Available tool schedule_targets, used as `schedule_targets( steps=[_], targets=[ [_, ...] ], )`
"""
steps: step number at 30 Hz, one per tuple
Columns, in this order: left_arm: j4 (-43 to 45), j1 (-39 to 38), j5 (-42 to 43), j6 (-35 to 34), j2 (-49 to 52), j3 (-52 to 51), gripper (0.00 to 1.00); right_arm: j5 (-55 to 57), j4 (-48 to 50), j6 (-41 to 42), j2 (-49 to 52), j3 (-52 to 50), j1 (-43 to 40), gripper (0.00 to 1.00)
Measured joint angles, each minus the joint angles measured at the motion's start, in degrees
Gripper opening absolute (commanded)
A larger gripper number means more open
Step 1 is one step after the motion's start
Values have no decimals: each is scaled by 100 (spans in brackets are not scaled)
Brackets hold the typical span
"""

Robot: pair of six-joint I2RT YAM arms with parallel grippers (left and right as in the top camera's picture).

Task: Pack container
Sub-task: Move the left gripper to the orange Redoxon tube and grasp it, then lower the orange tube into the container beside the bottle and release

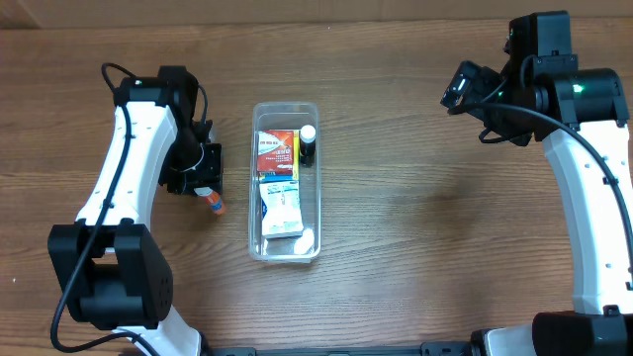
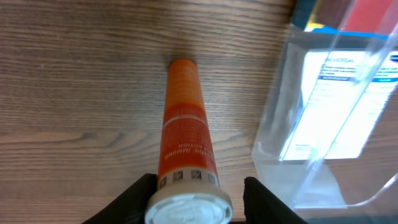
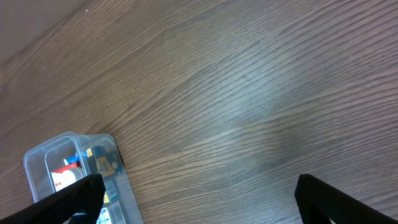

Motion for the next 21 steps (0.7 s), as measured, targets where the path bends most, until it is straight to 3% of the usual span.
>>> schedule_targets(
  steps=[8, 11, 14, 17, 21],
  targets=[
    [205, 0, -122, -17, 0, -234, 22, 0, -4, 0, 0, 0, -2, 100],
    [-540, -9, -120, -24, 0, 509, 23, 0, -11, -2, 0, -2, -2, 100],
    [-1449, -282, -136, -50, -22, 2072, 27, 0, -9, -2, 0, -2, 0, 100],
    [-1462, -914, 26, -144, -96, 2848, 29, 0, -7, 0, 0, -2, 0, 100],
    [-1178, -2006, 162, -435, -155, 3018, 32, 0, -2, -2, 0, -2, 0, 100]
  ],
)
